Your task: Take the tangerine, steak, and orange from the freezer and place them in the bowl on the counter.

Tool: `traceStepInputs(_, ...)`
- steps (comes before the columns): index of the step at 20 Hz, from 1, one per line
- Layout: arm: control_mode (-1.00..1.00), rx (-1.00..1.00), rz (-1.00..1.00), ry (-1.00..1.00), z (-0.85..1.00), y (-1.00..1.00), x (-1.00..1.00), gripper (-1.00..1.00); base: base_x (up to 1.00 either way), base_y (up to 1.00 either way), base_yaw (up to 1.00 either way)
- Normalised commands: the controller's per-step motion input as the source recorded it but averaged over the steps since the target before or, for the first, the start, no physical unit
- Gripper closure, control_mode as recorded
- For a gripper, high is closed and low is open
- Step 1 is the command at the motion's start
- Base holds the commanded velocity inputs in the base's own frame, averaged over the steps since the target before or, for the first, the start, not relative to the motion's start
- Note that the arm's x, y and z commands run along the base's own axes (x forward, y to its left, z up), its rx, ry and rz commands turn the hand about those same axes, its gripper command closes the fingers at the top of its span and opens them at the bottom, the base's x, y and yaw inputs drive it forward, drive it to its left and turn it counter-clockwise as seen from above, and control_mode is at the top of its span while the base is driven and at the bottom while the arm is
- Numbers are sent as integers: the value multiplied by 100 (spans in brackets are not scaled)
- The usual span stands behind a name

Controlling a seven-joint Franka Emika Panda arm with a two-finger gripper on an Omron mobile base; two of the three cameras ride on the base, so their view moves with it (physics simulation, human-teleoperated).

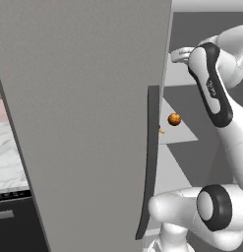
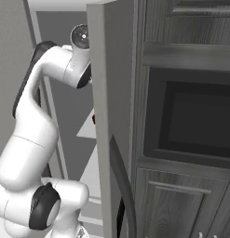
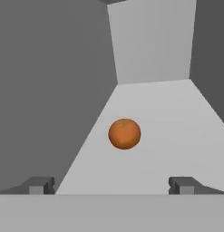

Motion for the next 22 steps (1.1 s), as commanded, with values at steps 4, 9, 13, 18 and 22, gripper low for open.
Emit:
traceStepInputs(4,-100,-6,6,13,-11,0,52,-100,0,0,0)
traceStepInputs(9,-100,-8,10,5,-24,-2,42,-100,0,0,0)
traceStepInputs(13,-100,-11,8,-6,-37,-2,7,-100,0,0,0)
traceStepInputs(18,-100,-10,2,-12,-22,0,0,-100,0,0,0)
traceStepInputs(22,-100,-3,0,0,0,1,9,-100,0,0,0)
